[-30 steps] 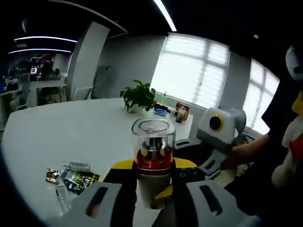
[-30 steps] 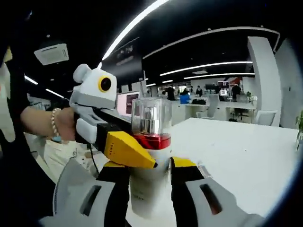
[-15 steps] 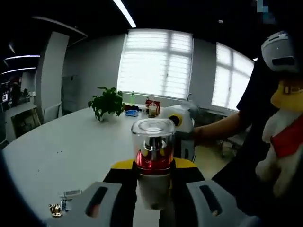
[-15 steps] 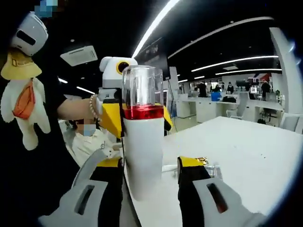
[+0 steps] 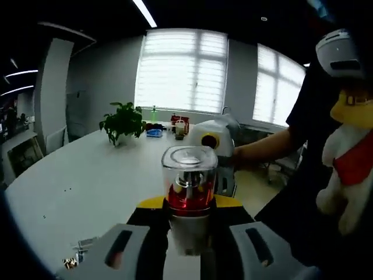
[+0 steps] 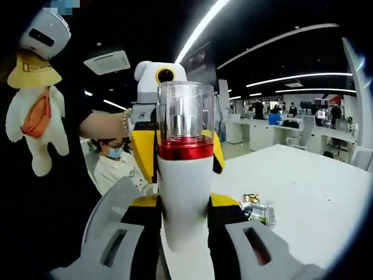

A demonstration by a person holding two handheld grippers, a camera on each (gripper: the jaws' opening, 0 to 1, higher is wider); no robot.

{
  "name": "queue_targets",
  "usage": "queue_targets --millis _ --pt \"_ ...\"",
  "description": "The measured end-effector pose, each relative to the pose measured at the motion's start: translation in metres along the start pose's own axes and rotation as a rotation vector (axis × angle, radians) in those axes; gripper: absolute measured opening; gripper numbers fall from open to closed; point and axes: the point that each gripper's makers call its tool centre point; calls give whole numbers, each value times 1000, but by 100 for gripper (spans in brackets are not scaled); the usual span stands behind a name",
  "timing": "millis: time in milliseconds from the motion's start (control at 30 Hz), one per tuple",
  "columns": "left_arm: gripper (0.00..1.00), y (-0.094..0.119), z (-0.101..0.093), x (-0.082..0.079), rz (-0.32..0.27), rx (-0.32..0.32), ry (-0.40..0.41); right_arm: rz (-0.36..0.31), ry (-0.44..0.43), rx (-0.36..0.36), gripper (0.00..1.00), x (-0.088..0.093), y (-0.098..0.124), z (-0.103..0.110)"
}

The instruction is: Arrange the skincare products in the storage area until every visible bottle or jar stands upright without overlapping.

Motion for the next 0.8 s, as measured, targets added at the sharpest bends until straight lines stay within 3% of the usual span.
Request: queue_targets --millis 233,800 --pt "23 -14 2 22 111 0 -66 86 35 34 30 25 -4 -11" --pt "23 -45 33 80 224 -31 -55 264 84 136 30 92 -8 -44"
Point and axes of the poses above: the point that each gripper's makers call its tool centre point, and the gripper's own axes: y roughly backward along the fingers, z roughly to its left, x roughly out of its underside
